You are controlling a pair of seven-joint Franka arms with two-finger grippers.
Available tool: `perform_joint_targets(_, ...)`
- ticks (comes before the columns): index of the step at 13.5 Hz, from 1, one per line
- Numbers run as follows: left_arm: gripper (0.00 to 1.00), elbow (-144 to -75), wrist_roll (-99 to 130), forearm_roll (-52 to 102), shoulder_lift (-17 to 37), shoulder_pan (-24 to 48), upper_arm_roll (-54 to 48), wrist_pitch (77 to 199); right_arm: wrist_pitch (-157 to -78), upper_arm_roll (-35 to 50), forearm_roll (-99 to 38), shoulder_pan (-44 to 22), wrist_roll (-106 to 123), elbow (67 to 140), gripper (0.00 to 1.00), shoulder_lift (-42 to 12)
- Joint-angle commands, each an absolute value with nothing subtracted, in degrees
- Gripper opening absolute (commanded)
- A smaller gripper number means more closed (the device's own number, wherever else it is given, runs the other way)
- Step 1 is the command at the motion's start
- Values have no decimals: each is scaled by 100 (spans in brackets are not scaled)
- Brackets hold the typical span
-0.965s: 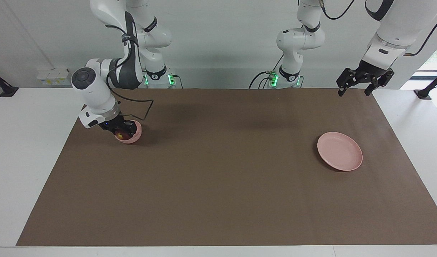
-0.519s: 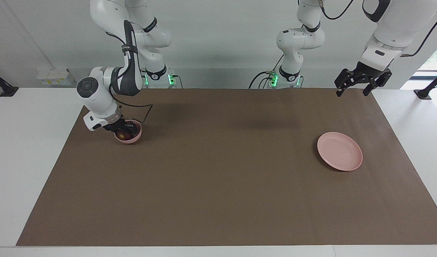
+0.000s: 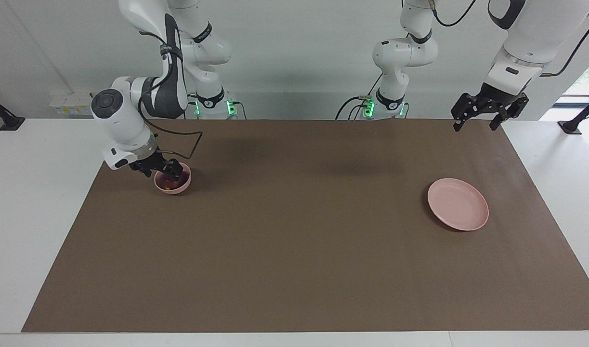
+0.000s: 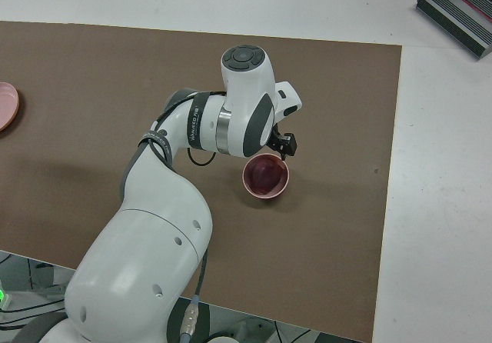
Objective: Move apple from plate to bowl
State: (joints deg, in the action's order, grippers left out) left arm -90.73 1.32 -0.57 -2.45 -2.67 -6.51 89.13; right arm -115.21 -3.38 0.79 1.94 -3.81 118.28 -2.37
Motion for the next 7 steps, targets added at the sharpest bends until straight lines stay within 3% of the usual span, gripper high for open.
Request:
perform_joint_targets(1,100,-9246,176,-105,-387,-273,-642,8991,-10962,-290,88,255,-325,11304,100,-71)
perform_joint_targets(7,100,-9246,176,-105,-378,-273,-650,9026,-9187,-237,70,237,-334,9601,100,132)
